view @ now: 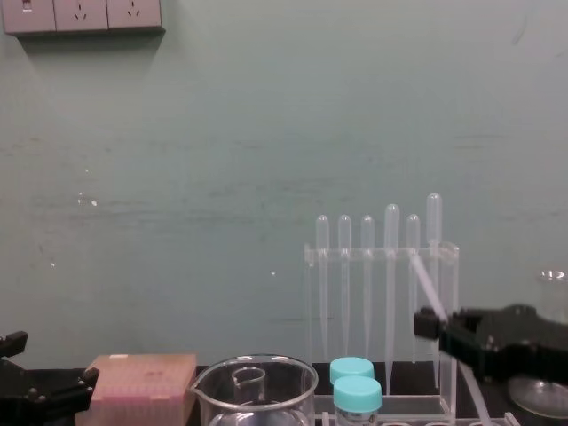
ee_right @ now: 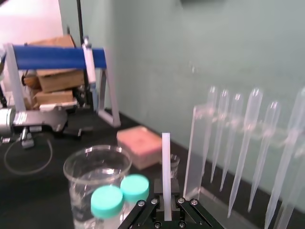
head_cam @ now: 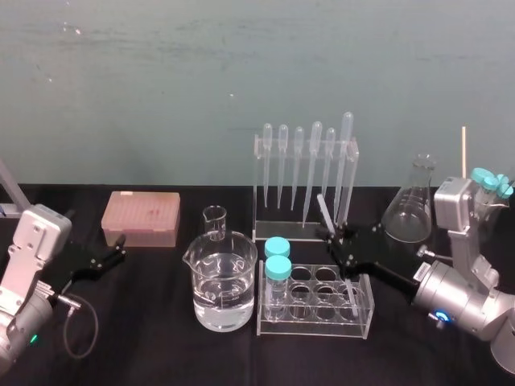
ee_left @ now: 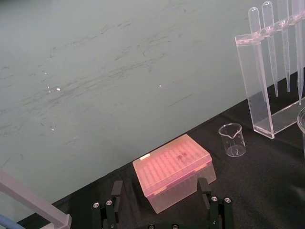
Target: Pick up the stirring rod with one hand, then place it down.
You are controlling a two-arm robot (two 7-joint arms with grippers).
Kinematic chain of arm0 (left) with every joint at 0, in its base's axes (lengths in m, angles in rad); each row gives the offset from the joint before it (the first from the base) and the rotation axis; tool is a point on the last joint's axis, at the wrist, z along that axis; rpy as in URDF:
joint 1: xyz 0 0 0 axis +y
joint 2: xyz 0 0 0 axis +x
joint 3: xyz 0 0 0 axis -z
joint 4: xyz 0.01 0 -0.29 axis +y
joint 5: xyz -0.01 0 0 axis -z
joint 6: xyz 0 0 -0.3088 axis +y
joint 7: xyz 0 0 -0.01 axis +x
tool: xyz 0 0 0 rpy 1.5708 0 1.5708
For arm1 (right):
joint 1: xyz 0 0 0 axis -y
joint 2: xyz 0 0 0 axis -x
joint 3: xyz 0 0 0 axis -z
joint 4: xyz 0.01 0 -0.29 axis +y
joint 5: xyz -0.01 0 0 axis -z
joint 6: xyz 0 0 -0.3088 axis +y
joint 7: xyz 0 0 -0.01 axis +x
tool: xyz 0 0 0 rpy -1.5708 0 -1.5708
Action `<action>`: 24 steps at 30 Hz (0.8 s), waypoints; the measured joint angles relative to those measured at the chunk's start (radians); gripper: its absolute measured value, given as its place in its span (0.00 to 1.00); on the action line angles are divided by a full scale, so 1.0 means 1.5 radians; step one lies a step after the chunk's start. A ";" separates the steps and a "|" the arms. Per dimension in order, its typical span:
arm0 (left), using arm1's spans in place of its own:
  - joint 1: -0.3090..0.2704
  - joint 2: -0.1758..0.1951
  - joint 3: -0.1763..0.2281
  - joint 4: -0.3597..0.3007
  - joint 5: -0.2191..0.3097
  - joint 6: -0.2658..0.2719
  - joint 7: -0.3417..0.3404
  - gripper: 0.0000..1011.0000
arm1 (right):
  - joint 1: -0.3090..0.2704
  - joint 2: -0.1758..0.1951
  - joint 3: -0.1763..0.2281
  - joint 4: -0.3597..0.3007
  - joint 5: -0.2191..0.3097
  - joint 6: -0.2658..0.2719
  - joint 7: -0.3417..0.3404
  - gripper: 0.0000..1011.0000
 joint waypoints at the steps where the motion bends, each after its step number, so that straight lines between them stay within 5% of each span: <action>1: 0.000 0.000 0.000 0.000 0.000 0.000 0.000 0.99 | 0.000 -0.002 0.003 -0.001 -0.002 -0.009 0.000 0.07; 18: 0.000 0.000 0.000 0.000 0.000 0.000 0.000 0.99 | -0.001 -0.054 0.087 0.024 0.041 -0.191 0.056 0.07; 24: 0.000 0.000 0.000 0.000 0.000 0.000 0.000 0.99 | -0.009 -0.055 0.097 0.041 0.035 -0.213 0.071 0.07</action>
